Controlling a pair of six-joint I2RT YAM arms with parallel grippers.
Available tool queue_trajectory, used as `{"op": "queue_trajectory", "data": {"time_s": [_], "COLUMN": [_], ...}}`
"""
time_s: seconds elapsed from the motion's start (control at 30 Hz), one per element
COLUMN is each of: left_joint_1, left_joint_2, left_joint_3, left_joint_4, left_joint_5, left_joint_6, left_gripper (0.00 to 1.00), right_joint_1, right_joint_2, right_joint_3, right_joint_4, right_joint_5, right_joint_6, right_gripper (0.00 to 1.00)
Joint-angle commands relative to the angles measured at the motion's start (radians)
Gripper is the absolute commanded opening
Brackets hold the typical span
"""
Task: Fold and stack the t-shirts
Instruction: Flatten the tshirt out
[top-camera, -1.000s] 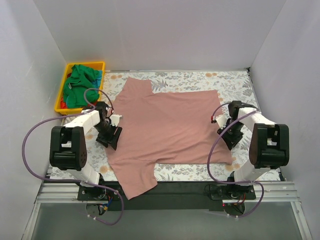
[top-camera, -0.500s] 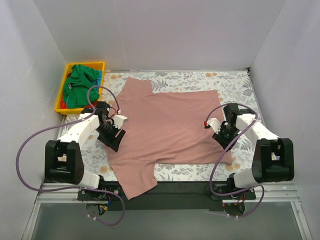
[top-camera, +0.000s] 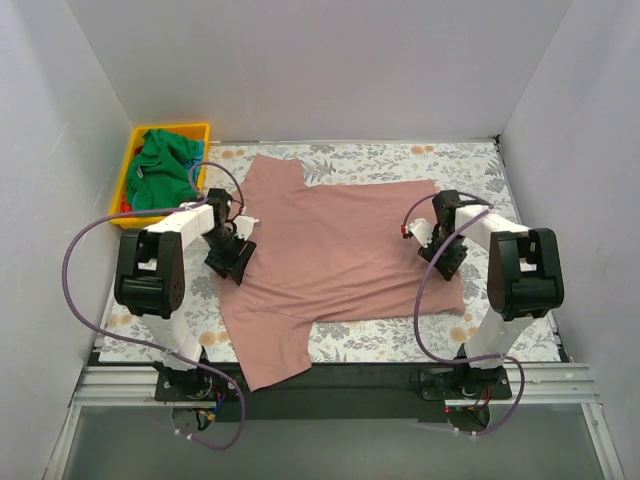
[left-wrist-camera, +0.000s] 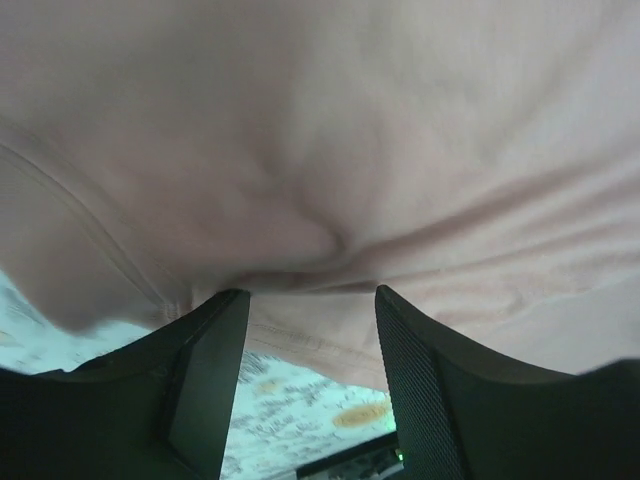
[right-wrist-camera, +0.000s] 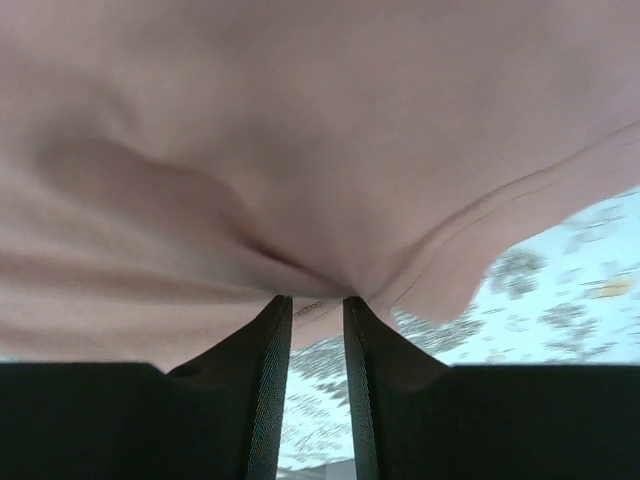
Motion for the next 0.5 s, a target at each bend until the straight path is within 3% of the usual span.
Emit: {"op": "queue_trajectory", "data": {"time_s": [0.0, 0.13, 0.2, 0.33, 0.47], "left_joint_1": [0.008, 0.017, 0.018, 0.018, 0.014], "left_joint_2": [0.077, 0.059, -0.015, -0.171, -0.314], "left_joint_3": [0.129, 0.282, 0.284, 0.201, 0.037], "left_joint_4": [0.103, -0.006, -0.046, -0.130, -0.144], "left_joint_5": [-0.012, 0.031, 0.051, 0.092, 0.125], "left_joint_6": [-0.012, 0.025, 0.079, 0.174, 0.230], "left_gripper": [0.52, 0.52, 0.55, 0.58, 0.57], "right_joint_1": [0.000, -0.006, -0.013, -0.013, -0.003], "right_joint_2": [0.069, 0.026, -0.058, -0.224, -0.356], "right_joint_3": [0.116, 0.242, 0.260, 0.190, 0.050], "right_joint_4": [0.132, 0.038, -0.021, -0.121, -0.206], "right_joint_5": [0.034, 0.022, 0.000, -0.049, -0.101], "right_joint_6": [0.022, -0.003, -0.045, -0.121, -0.169], "right_gripper": [0.33, 0.36, 0.45, 0.50, 0.41]}}
